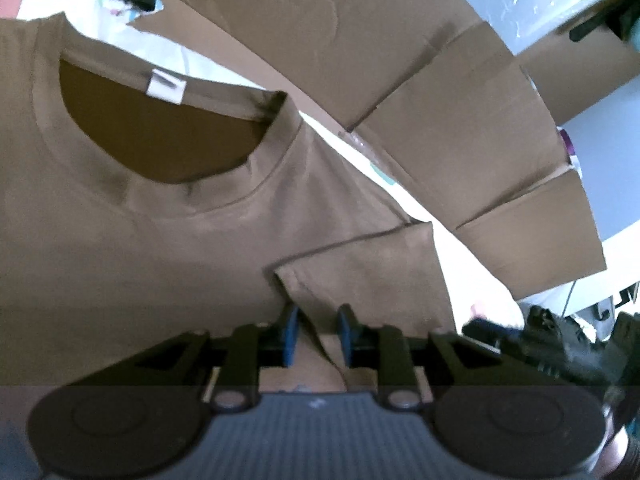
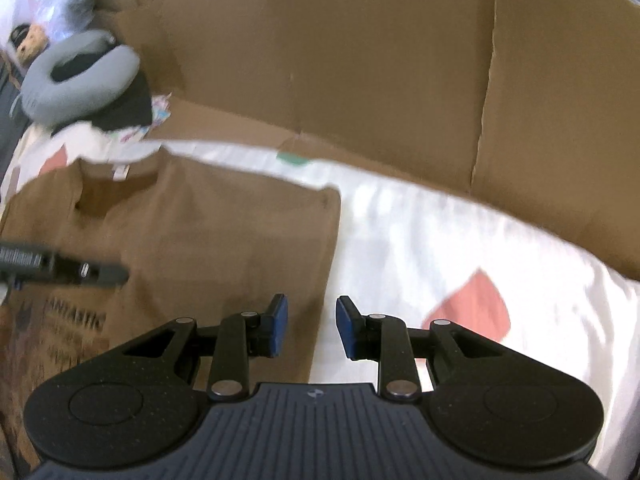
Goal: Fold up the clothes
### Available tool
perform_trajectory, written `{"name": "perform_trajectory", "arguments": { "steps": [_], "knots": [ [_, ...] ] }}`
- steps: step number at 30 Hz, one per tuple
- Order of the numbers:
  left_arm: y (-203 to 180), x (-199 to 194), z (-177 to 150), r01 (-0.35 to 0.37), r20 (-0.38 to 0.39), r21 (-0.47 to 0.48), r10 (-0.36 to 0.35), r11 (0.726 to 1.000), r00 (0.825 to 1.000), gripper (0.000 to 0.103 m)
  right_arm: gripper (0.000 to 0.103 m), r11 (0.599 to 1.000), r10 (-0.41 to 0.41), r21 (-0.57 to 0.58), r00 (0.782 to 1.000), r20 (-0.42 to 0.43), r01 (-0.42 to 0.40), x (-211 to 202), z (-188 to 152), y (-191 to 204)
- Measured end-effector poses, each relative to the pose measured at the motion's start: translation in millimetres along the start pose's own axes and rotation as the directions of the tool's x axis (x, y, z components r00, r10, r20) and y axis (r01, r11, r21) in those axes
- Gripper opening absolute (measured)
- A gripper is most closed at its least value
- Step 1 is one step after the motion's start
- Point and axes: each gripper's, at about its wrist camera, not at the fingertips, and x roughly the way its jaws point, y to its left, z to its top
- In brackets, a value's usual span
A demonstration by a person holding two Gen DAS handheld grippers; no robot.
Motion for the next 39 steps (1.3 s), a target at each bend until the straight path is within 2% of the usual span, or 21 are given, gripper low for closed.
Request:
{"name": "perform_trajectory", "arguments": {
  "steps": [7, 12, 16, 21, 28, 33, 37, 39],
  "knots": [
    [13.3, 6.2, 0.2, 0.063, 0.014, -0.081, -0.062, 0.995, 0.998, 0.023, 0.033, 1.0, 0.019, 0.004, 1.0, -0.016, -0.019, -16.4, -21.6, 5.7],
    [11.5, -5.4, 4.3, -0.003, 0.05, -0.039, 0.005, 0.999, 0.999, 0.023, 0.033, 0.999, 0.031, -0.019, 0.999, -0.029, -0.031, -24.7, -33.5, 12.2],
    [12.7, -7.2, 12.6, -0.047, 0.068, -0.025, 0.049, 0.999, 0.996, 0.023, 0.033, 0.999, -0.002, -0.049, 1.0, -0.013, 0.001, -34.3, -41.1, 18.2],
    [12.3, -0.4, 17.7, -0.049, 0.064, 0.001, 0.049, 0.999, 0.997, 0.023, 0.033, 0.998, 0.061, -0.009, 0.998, 0.006, -0.06, -56.2, -43.0, 22.2],
    [12.6, 0.1, 16.3, -0.039, 0.049, 0.034, 0.037, 0.999, 0.998, 0.023, 0.033, 0.995, 0.097, 0.023, 0.995, -0.038, -0.097, -65.8, -61.1, 28.0],
    [14.8, 0.3, 15.3, -0.021, 0.043, 0.052, 0.019, 0.998, 0.999, 0.023, 0.033, 0.98, 0.165, 0.127, 0.984, -0.064, -0.156, -62.7, -77.3, 31.5],
    [15.4, 0.2, 15.3, -0.007, 0.046, 0.075, 0.004, 0.997, 0.999, 0.023, 0.036, 0.946, 0.236, 0.244, 0.969, -0.072, -0.213, -48.7, -85.1, 39.2],
    [15.9, 0.7, 15.7, -0.007, 0.046, 0.081, 0.003, 0.997, 0.999, 0.019, 0.036, 0.924, 0.263, 0.302, 0.962, -0.066, -0.232, -41.3, -86.9, 40.6]
  ]
}}
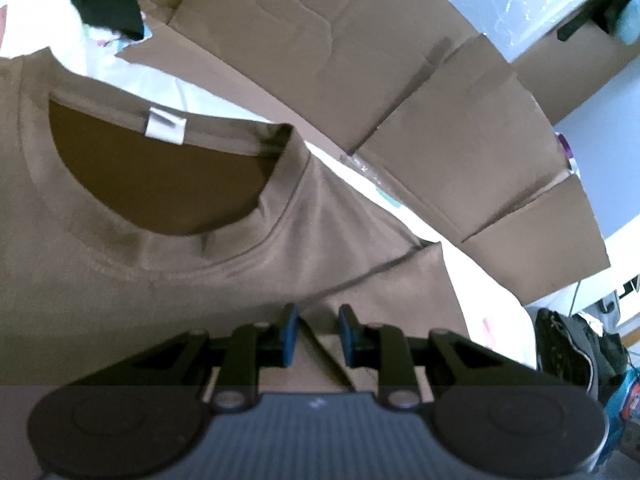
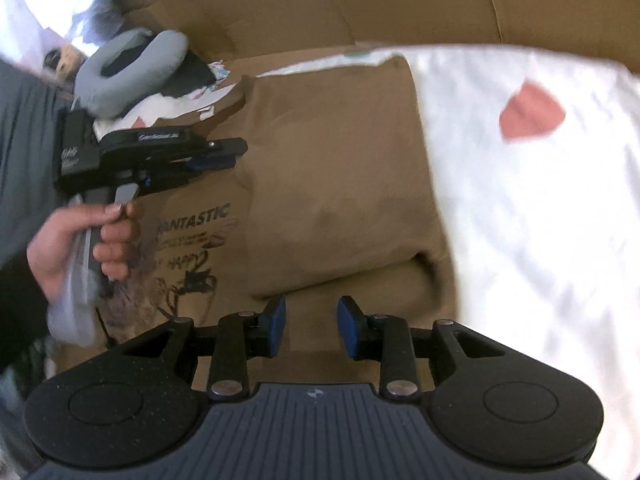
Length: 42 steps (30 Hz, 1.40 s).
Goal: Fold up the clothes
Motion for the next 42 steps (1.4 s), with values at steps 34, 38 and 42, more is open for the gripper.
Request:
{"name": "perform_trajectory", "arguments": {
  "steps": [34, 38, 42],
  "knots": [
    [-15.3, -17.4, 6.5, -0.055, 0.047, 0.062, 0.052, 0.997, 0.998, 0.002, 0.005, 0.924, 0.249, 0.303, 0.968, -0.017, -0.233, 33.0, 0.9, -22.9],
    [-12.4, -18.9, 7.9, -0.126, 0.048, 0.028, 0.125, 0.992, 0.991, 0.023, 0.022, 0.931, 0.226, 0.299, 0.974, -0.029, -0.207, 24.6, 0.1, -26.2],
    [-21.5, -25.9, 2.8, -0.108, 0.046, 0.071, 0.105, 0.992, 0.993, 0.023, 0.022, 0.962, 0.141, 0.234, 0.99, 0.014, -0.14, 2.8, 1.3, -35.4]
  ]
}}
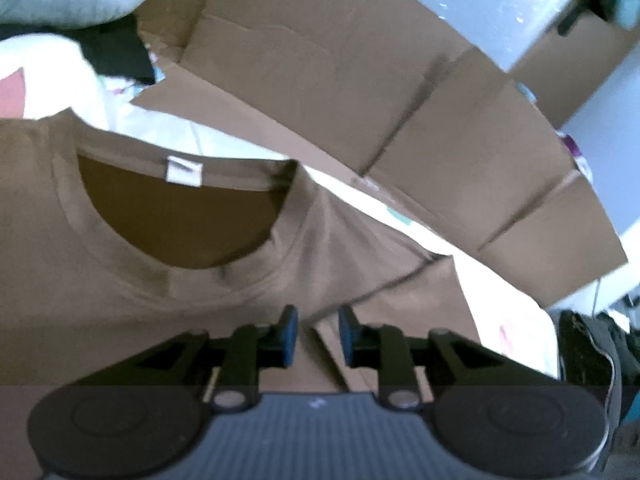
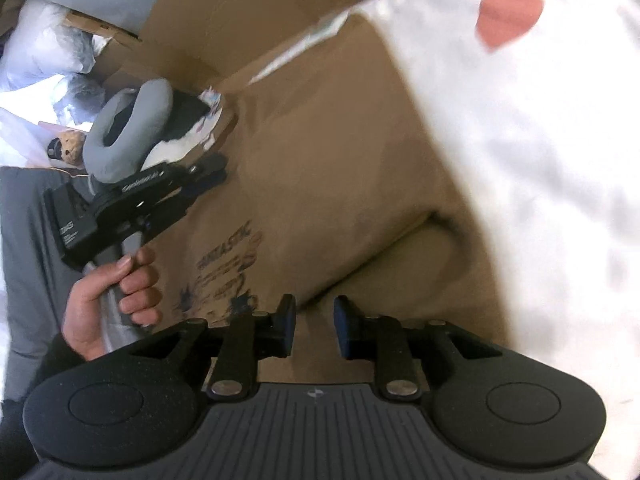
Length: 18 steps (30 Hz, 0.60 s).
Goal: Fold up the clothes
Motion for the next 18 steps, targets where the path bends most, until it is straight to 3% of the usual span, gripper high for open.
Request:
{"name": "perform_trajectory", "arguments": {
  "steps": [4, 8, 13, 18],
  "knots": [
    [-17.8, -5.1, -9.1, 0.035, -0.018, 0.051, -0.034, 0.998, 0.999, 0.023, 0.022, 0.995, -0.083, -0.051, 0.995, 0.057, 0.086, -13.5, 8.1, -6.8],
    [-34.1, -9.5, -17.9, 0.061, -0.034, 0.094, -0.058, 0.994, 0.998, 0.023, 0.021, 0.976, -0.181, -0.099, 0.976, 0.125, 0.194, -21.8, 14.2, -6.9],
    [-45.9, -14.8, -24.8, 0.074, -0.045, 0.116, -0.069, 0.99, 0.997, 0.023, 0.021, 0.886, -0.302, -0.295, 0.928, 0.22, 0.358, -27.1, 9.6, 17.5],
    [-55.3, -15.8, -31.3, 0.086, -0.06, 0.125, -0.079, 0.988, 0.995, 0.023, 0.022, 0.795, -0.382, -0.408, 0.893, 0.24, 0.449, -11.0, 6.4, 25.4]
  ]
}}
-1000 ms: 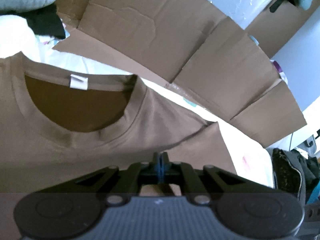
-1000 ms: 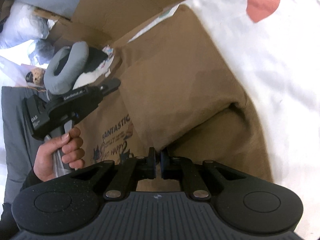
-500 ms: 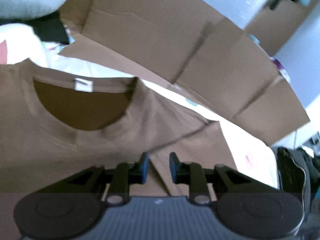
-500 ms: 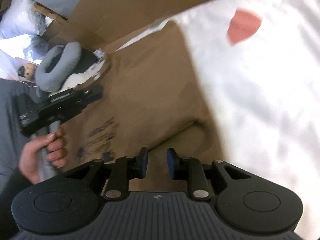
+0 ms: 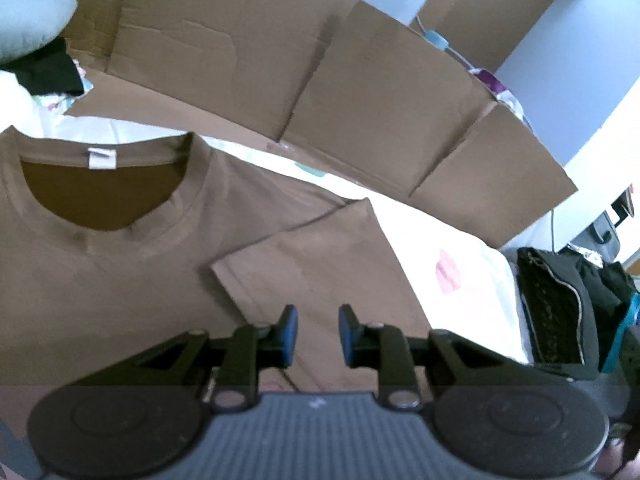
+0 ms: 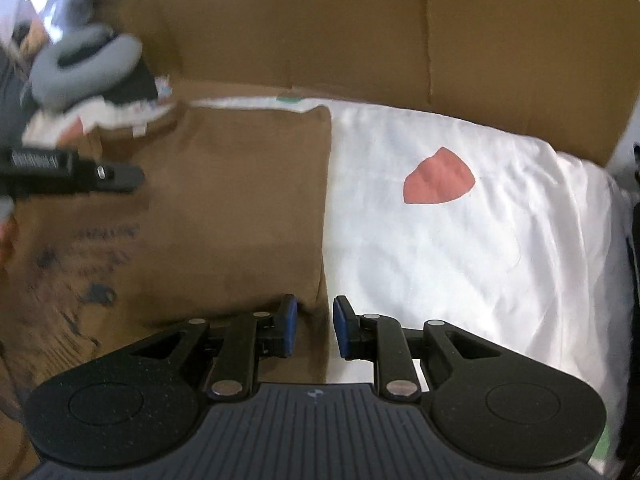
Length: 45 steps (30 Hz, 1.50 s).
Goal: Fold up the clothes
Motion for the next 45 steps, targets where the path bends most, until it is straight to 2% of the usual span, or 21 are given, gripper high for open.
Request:
{"name": "perform_trajectory", "arguments": {
  "steps": [3, 7, 16, 23, 27, 32, 35, 40, 45],
  "knots": [
    [-8.4, 2.5, -6.5, 0.014, -0.023, 0.015, -0.014, 1.0, 1.0, 0.023, 0.022, 0.998, -0.029, -0.058, 1.0, -0.001, 0.029, 5.3, -3.5, 5.0],
    [-23.6, 10.8, -18.3, 0.049, -0.067, 0.036, -0.046, 0.998, 0.997, 0.015, 0.023, 0.996, -0.053, -0.073, 0.999, -0.006, 0.052, 11.9, -3.1, 6.2],
    [-49.2, 30.1, -44.1, 0.082, -0.139, 0.083, -0.071, 0.993, 0.988, 0.007, 0.023, 0.997, -0.067, 0.024, 0.998, -0.016, 0.068, 10.5, -7.8, -11.3],
    [-56.9, 35.4, -73.2, 0.091, -0.246, 0.134, -0.056, 0.987, 0.968, 0.006, 0.02, 0.994, -0.09, 0.051, 0.996, -0.023, 0.091, 1.3, -8.5, -16.3],
    [-56.4, 21.5, -77.4, 0.086, -0.224, 0.136, -0.054, 0.987, 0.973, 0.006, 0.02, 0.994, -0.045, 0.1, 0.999, 0.021, 0.043, -9.5, -2.9, -23.0],
    [-54.4, 3.8, -68.0, 0.039, -0.141, 0.149, -0.018, 0.988, 0.99, 0.009, 0.02, 0.995, 0.004, 0.1, 0.998, 0.069, -0.011, -9.4, 9.3, -17.0],
    [-49.6, -0.5, -59.8, 0.044, -0.101, 0.123, -0.031, 0.991, 0.994, 0.009, 0.02, 0.996, 0.039, 0.072, 0.996, 0.082, -0.045, -4.5, 14.5, -7.4],
    [-47.5, 17.7, -58.0, 0.044, -0.089, 0.108, -0.035, 0.993, 0.995, 0.009, 0.019, 0.997, 0.047, 0.05, 0.997, 0.064, -0.05, 9.5, 7.5, -2.5],
    [-45.5, 31.5, -72.5, 0.05, -0.097, 0.112, -0.04, 0.992, 0.995, 0.009, 0.015, 0.997, 0.046, 0.056, 0.998, 0.048, -0.049, 19.5, -8.0, -5.7]
  ]
}}
